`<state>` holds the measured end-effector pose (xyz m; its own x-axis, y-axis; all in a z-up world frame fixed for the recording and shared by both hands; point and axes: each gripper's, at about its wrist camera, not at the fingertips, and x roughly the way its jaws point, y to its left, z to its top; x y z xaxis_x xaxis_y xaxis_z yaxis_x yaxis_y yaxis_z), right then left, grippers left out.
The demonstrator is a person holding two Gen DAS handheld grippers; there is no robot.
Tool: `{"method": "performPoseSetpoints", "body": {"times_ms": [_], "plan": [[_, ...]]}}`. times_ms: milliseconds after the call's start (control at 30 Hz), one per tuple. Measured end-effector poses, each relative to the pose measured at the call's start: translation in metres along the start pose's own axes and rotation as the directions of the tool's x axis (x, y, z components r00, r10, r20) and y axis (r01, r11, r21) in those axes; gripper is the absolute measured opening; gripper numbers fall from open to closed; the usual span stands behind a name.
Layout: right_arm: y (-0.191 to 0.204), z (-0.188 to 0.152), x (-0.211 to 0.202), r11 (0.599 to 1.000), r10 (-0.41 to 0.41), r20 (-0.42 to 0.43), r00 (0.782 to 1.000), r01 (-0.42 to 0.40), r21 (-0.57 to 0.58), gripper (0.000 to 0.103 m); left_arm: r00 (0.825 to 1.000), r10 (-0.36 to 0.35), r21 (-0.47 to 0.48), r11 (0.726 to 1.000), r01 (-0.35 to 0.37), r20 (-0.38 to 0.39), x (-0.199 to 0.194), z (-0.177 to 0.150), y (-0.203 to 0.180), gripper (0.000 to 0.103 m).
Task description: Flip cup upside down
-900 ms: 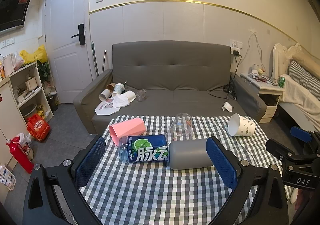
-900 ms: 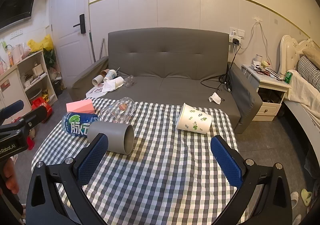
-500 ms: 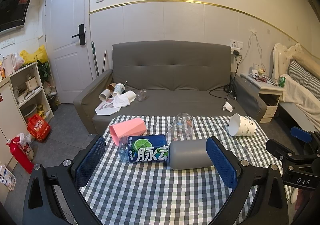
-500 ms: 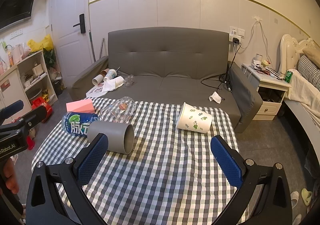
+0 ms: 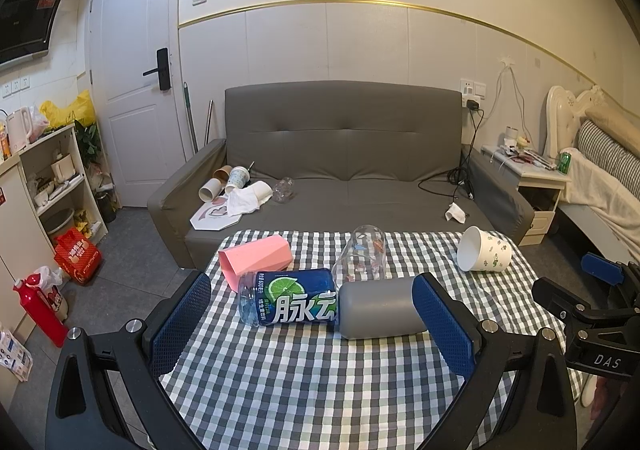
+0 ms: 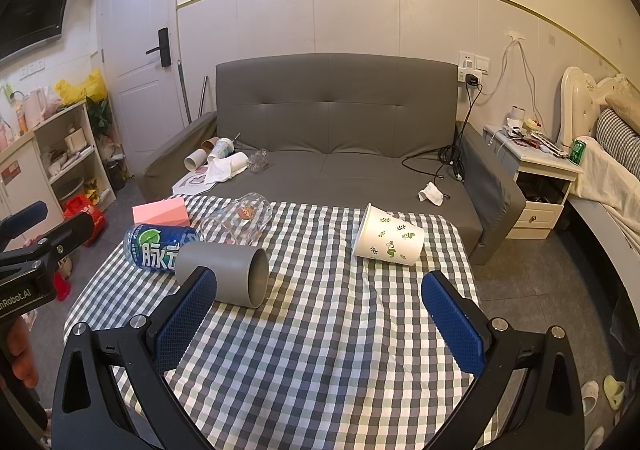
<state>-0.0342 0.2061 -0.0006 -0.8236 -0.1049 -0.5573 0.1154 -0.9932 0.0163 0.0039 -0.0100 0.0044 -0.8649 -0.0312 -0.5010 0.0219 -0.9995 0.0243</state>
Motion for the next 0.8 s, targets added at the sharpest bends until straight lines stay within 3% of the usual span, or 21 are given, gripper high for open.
{"method": "performPoseSetpoints", "body": {"times_ms": [400, 633, 800], "plan": [[0.001, -0.004, 0.003, 1.000, 0.009, -0.010, 1.000, -0.009, 0.002, 0.103, 1.000, -0.001, 0.004, 1.000, 0.001, -0.023, 0.004, -0.002, 0.007, 0.103], [-0.019, 0.002, 0.014, 0.996, 0.086, -0.081, 0.993, -0.087, -0.017, 0.103, 0.996, 0.003, 0.012, 1.000, -0.002, -0.084, 0.018, -0.004, -0.002, 0.103], [-0.037, 0.004, 0.035, 0.984, 0.059, -0.115, 0.992, -0.077, -0.160, 0.103, 0.991, 0.033, 0.033, 0.999, -0.029, -0.126, 0.032, 0.000, -0.020, 0.103]]}}
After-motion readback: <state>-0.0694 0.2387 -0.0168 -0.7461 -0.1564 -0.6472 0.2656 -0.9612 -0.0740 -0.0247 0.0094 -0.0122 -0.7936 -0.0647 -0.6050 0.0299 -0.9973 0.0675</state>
